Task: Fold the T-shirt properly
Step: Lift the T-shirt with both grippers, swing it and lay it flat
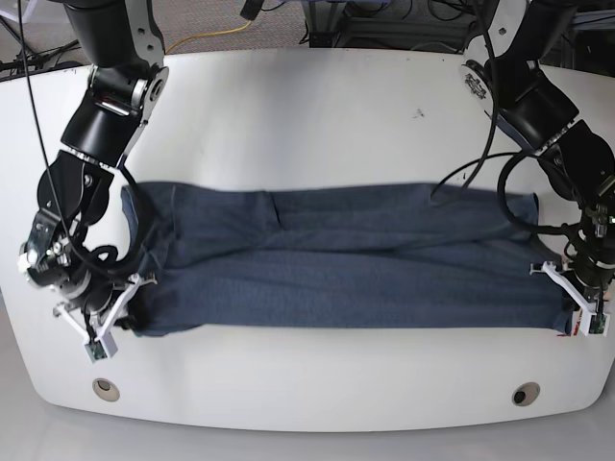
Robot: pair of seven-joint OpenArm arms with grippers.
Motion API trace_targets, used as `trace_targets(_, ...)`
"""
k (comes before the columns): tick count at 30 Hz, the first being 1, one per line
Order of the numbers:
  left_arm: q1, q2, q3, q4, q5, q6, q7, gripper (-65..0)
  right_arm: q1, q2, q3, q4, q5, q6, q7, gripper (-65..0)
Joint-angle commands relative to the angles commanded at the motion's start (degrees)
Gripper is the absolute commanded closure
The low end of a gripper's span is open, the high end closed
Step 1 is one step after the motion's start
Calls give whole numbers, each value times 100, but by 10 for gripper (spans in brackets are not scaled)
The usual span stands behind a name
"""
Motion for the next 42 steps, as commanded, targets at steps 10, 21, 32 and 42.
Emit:
trace_targets(10, -1468, -246, 9, 589, -26, 0, 721, 0, 2163, 475, -1090, 26, 0, 0, -360, 0)
trace_targets(21, -3226, -905, 510, 299, -35, 0, 1196, 0, 4070, 677, -2004, 44, 53, 0, -782, 0)
trace_targets(32, -2655, -905, 677, 457, -53, 0, 1178, 0, 2611, 721, -1626, 897, 62, 0, -853, 0)
trace_targets(42, -1538, -545, 703, 1029, -53, 0, 1204, 0, 651, 563, -985, 1925, 62, 0, -853, 0)
